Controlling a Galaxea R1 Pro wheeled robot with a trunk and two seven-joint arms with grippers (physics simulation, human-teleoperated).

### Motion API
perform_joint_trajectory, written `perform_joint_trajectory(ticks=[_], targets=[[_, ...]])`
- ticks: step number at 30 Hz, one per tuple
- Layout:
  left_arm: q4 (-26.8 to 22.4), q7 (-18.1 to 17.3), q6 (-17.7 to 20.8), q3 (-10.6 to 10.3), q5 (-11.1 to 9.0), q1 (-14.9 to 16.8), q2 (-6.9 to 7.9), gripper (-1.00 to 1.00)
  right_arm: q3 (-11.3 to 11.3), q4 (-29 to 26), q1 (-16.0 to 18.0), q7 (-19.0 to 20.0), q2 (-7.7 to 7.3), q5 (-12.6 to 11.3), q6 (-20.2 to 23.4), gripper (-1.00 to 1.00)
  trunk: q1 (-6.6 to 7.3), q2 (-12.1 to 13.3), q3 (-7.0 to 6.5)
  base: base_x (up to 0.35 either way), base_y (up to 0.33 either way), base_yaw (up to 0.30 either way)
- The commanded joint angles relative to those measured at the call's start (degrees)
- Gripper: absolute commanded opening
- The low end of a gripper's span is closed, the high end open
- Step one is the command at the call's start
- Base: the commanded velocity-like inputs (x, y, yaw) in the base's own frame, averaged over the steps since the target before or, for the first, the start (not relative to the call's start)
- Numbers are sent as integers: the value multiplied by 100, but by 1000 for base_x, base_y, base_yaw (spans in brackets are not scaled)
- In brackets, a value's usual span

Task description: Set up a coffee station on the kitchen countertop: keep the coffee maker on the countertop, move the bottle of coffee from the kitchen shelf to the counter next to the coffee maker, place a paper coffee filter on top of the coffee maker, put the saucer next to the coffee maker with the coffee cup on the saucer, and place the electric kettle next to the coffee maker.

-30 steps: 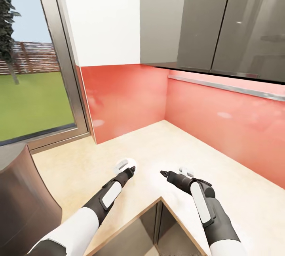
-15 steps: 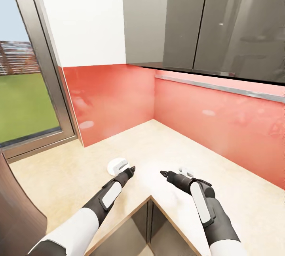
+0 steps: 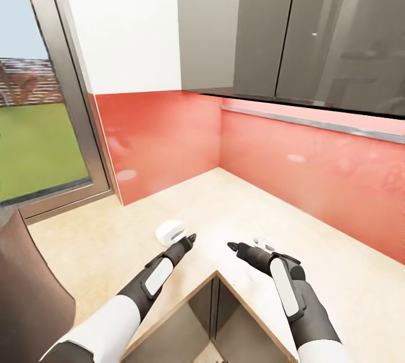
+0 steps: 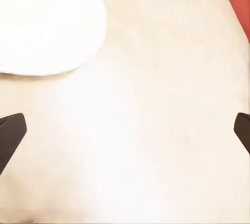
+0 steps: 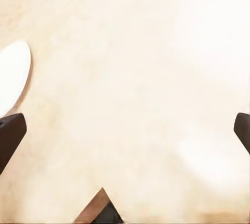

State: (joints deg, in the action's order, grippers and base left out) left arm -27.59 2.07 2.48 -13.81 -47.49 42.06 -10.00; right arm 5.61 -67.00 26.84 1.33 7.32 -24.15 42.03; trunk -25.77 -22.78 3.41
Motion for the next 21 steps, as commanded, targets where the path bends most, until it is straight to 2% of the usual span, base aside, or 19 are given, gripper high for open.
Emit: perform_joint_trajectory(ticks=[1,7,11,13,15,19,21], targets=[[-9,9,17,-8,-22,4,0,100,19,-5,5,13,6,-2,34,100,-1,-14,14,-277,133,0],[-86,-99,-3,-90,5,11,0,100,19,-6,5,12,6,-2,34,100,-1,-14,14,-162,81,0],[-457,-430,-7,-276,15,10,0,100,19,-6,5,15,6,-2,34,100,-1,-14,14,-25,13,0],[-651,-541,0,-304,18,10,2,100,19,-6,5,16,6,-2,34,100,-1,-14,14,-8,4,0],[-791,-583,8,-308,19,11,68,100,19,-2,5,16,6,-2,34,100,-1,-14,14,-4,2,0],[-897,-501,14,-272,20,12,155,100,-48,10,5,16,6,-2,34,100,-1,-14,14,-1,1,0],[-906,-284,15,-259,20,12,177,100,-191,33,5,21,6,-4,34,100,-1,-14,14,0,0,0]])
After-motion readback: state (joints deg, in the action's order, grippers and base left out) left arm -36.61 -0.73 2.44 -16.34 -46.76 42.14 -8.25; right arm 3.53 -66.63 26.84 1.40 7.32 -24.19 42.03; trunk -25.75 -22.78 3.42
